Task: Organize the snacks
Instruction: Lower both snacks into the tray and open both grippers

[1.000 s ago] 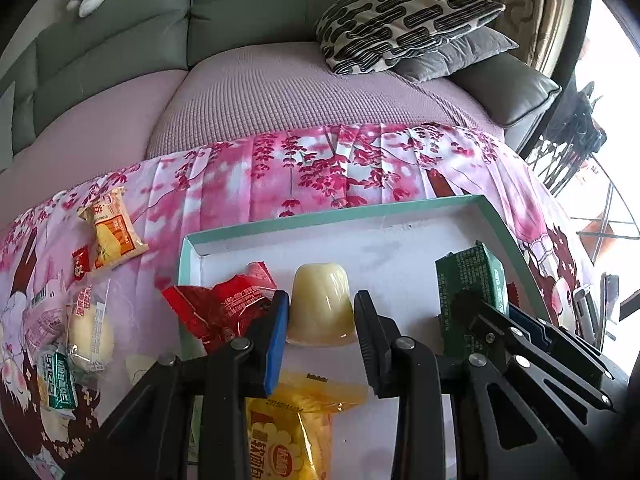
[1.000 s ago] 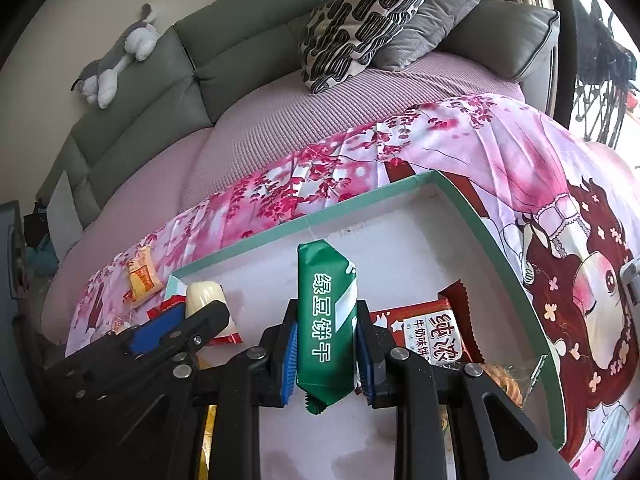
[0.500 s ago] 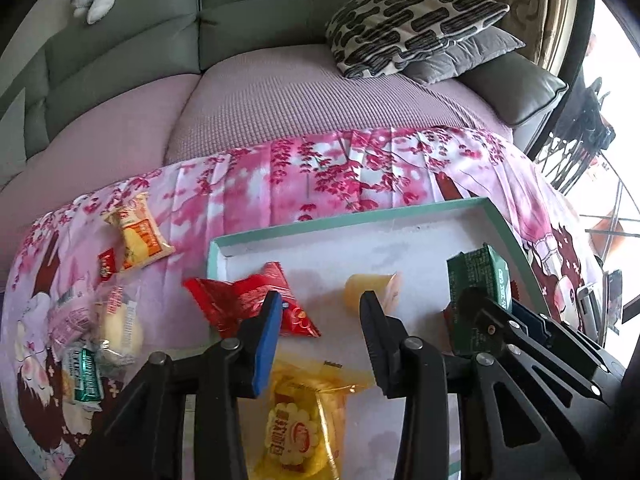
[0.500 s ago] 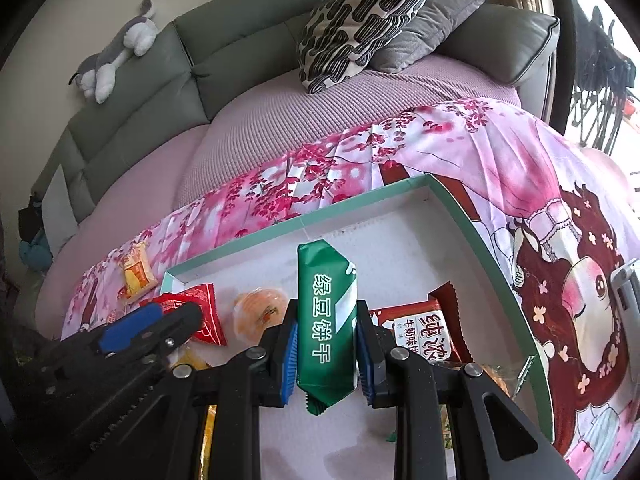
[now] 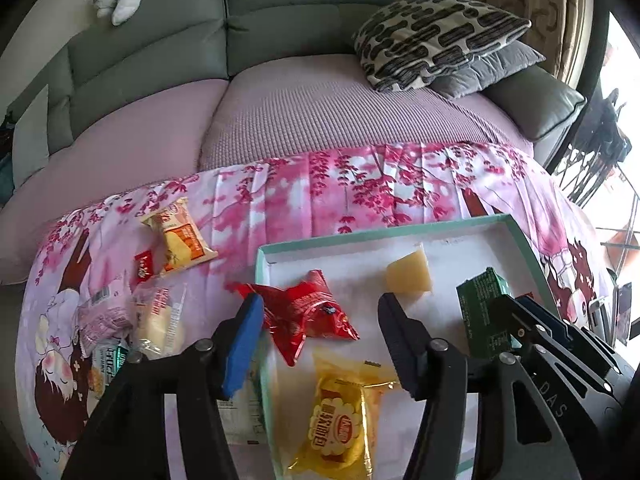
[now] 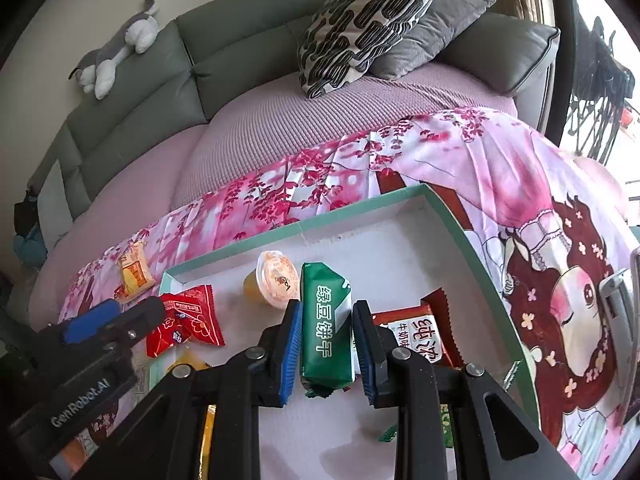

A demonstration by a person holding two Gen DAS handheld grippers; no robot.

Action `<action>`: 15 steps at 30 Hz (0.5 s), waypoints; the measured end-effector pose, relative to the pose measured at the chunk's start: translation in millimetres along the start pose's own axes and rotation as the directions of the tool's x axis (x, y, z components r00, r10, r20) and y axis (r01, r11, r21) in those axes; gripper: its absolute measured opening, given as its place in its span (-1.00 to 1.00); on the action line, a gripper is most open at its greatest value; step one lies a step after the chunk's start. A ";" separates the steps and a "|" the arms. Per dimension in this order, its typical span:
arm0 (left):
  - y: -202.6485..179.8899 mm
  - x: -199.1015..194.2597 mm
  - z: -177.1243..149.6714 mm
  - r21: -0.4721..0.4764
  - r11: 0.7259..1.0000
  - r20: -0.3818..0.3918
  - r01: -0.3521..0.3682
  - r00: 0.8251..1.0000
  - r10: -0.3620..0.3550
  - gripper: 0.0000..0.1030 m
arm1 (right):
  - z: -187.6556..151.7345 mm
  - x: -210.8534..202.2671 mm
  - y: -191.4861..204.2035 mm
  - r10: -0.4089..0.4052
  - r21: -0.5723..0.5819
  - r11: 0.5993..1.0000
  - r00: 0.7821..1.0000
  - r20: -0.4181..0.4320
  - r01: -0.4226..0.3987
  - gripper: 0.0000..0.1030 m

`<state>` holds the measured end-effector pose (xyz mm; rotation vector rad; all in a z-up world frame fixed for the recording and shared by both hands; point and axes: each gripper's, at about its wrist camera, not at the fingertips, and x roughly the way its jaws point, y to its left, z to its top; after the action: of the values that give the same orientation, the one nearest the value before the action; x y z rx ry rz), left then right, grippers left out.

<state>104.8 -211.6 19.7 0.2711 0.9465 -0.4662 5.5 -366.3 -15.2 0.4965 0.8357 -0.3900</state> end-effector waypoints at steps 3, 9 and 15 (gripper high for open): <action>5.8 -0.8 0.5 -0.013 1.000 0.000 -0.008 1.000 0.008 0.19 | 0.6 -0.5 -0.8 -0.004 0.005 1.000 1.000 -0.002 0.004 -0.44; 15.4 -3.3 1.4 -0.041 0.999 0.005 -0.021 1.000 0.021 0.20 | -0.4 0.9 -0.3 -0.027 -0.003 1.000 1.000 -0.016 0.027 -0.26; 22.7 0.2 1.2 -0.063 0.997 -0.005 -0.038 0.999 0.038 0.28 | -1.3 1.3 0.3 -0.035 -0.001 0.999 0.999 -0.017 0.035 0.17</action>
<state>117.0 -192.4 20.6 0.2323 0.9568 -0.4001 5.6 -365.5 -16.9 0.4854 0.8620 -0.4176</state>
